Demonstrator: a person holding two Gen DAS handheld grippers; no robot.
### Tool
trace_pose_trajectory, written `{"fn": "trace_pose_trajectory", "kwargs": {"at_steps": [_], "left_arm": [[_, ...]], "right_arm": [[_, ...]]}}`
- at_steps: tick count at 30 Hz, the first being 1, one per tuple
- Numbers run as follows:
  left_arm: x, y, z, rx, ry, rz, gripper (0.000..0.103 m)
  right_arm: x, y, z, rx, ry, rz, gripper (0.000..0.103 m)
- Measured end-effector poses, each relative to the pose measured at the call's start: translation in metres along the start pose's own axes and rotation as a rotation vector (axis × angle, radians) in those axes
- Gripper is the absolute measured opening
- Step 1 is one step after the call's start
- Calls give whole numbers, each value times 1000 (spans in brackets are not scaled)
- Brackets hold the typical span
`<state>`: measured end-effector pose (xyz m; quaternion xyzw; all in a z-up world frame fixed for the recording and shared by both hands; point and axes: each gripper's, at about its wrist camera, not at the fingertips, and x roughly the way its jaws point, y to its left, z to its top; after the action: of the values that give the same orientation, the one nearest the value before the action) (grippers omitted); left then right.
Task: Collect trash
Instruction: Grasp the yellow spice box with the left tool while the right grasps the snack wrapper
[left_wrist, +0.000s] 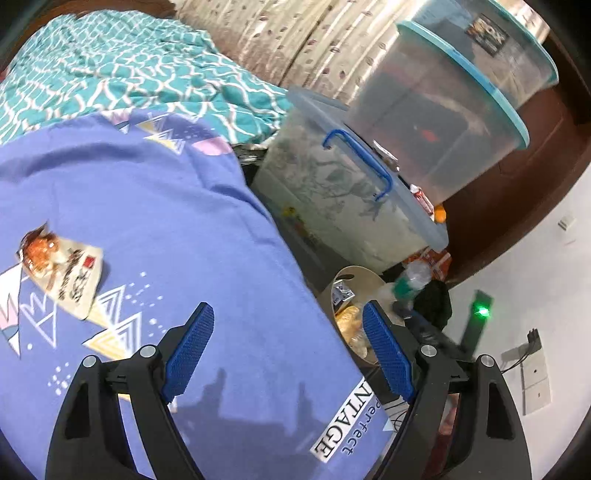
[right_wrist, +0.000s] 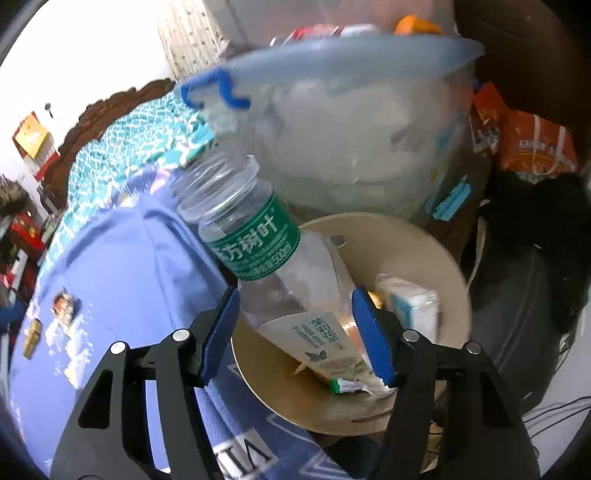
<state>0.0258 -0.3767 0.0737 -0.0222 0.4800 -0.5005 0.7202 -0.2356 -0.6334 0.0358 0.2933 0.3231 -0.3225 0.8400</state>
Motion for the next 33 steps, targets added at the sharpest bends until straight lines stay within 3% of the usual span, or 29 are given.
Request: {"fn": "trace_pose_trajectory", "kwargs": {"at_steps": [4,9,13,16,19,23,29,33], "left_arm": [[-11,15,-5,-38,-5,-11,79],[-29,33,-11,-62,-26,12,79],[-55,51,-15,-71,-58,38,79],[-95,77,-18,-60,-129,113,79],[-145,119,-22,-105,-207,222,79],[-205,182,-40,-234,-291,368,79],[-272,276,-77,-470,-372,529,79],[-282,314,-80,-503,-346,587,79]], "right_arm": [[-10,-10,13,24,46,8,62],[40,-28,23,74,182,-58,62],[51,-29,22,87,121,-137,68],[20,-17,23,86,-28,-121,79],[-15,8,24,20,-156,-128,79],[-35,48,27,-60,-198,-39,78],[-14,147,18,-207,-122,128,77],[25,232,-6,-341,-20,210,78]]}}
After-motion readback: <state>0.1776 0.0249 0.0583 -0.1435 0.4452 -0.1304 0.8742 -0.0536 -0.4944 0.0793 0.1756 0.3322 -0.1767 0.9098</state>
